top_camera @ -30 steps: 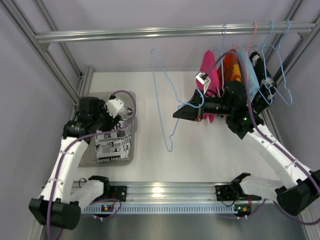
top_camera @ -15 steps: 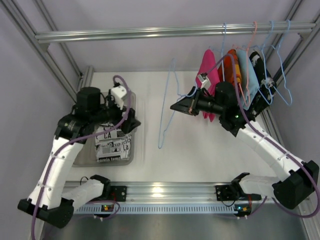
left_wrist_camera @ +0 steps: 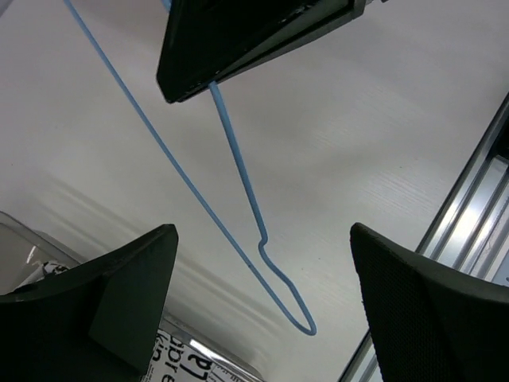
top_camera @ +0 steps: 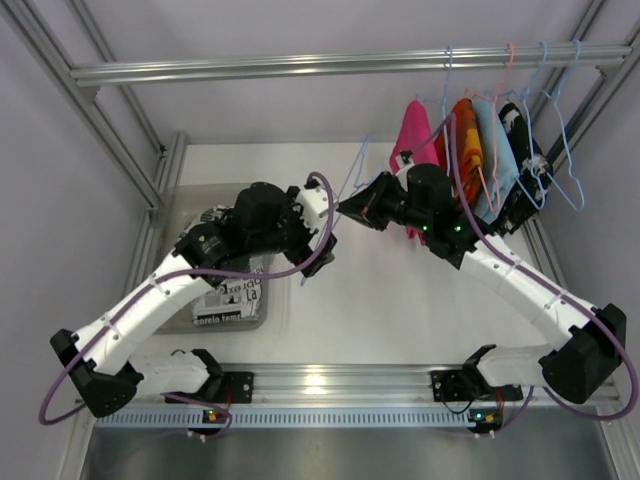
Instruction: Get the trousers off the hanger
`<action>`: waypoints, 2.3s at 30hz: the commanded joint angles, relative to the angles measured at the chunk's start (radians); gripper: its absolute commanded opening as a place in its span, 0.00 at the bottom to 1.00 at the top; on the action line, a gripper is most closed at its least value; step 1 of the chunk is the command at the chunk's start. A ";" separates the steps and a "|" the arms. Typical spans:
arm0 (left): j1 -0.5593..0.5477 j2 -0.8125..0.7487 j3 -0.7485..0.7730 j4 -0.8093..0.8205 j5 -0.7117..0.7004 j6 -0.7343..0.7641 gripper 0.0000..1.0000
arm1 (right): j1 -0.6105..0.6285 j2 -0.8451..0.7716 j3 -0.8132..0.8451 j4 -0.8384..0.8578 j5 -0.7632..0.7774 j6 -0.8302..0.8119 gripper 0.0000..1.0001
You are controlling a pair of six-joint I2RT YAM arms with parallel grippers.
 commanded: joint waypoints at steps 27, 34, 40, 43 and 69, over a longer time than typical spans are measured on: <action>0.011 0.063 -0.005 0.141 -0.255 -0.196 0.00 | 0.018 -0.023 0.004 0.161 -0.019 -0.049 0.98; 0.227 -0.112 -0.074 0.181 -0.075 -0.300 0.00 | 0.011 -0.144 -0.026 0.156 -0.006 -0.269 1.00; 0.465 -0.272 -0.102 0.146 0.071 -0.403 0.00 | 0.012 -0.208 -0.019 0.194 -0.042 -0.435 1.00; 0.591 -0.290 -0.076 0.121 0.173 -0.453 0.00 | 0.011 -0.215 -0.015 0.178 -0.038 -0.461 0.99; 0.883 0.248 0.363 -0.213 0.244 -0.277 0.00 | 0.012 -0.245 -0.021 0.138 -0.079 -0.523 0.99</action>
